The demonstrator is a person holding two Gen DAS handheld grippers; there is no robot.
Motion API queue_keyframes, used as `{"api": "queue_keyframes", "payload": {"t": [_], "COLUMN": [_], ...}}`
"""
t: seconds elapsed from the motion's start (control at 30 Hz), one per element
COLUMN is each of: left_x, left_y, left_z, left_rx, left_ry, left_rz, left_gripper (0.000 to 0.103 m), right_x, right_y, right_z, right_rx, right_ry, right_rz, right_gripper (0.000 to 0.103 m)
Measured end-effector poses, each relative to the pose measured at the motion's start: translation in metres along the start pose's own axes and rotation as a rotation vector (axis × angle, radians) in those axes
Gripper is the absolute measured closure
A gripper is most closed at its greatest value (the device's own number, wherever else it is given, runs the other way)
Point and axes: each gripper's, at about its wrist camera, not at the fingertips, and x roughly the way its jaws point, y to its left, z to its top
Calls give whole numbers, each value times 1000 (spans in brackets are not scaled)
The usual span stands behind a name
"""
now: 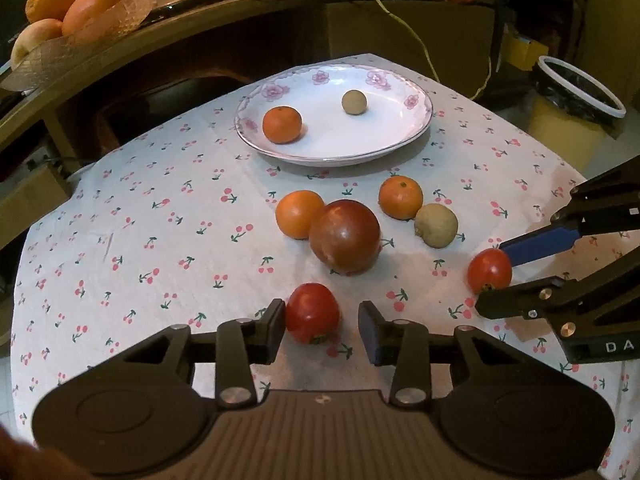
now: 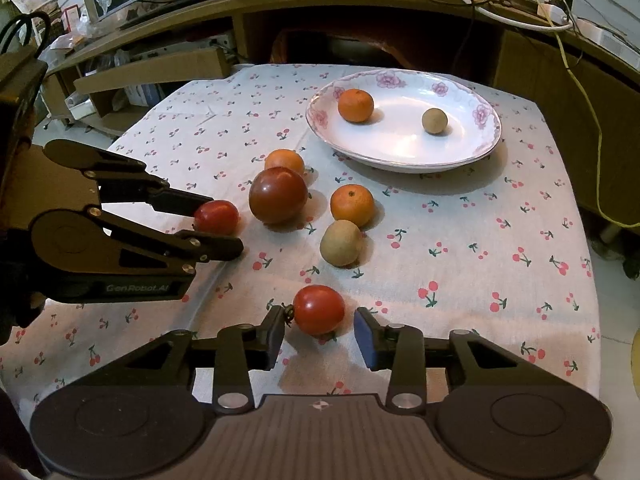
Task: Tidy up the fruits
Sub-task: 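Grasp a red tomato with the left tool while the right tool grasps another tomato, then carry both held red tomatoes over the white plate with both tools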
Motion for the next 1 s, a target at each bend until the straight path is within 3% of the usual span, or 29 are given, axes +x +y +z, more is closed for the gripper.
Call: {"api": "queue_keyframes", "payload": {"t": [0.23, 1.0], "left_x": [-3, -7], "left_y": [2, -7], "left_z": [1, 0], "left_rx": [-10, 23], "left_ry": [-6, 2], "left_rz": [4, -1], "left_gripper": [69, 70], "right_x": [0, 2], "right_y": [0, 1], "right_z": [1, 3], "right_rx": [1, 6], "right_ry": [-1, 7], "right_rz": [0, -12], "right_gripper": [70, 72]}}
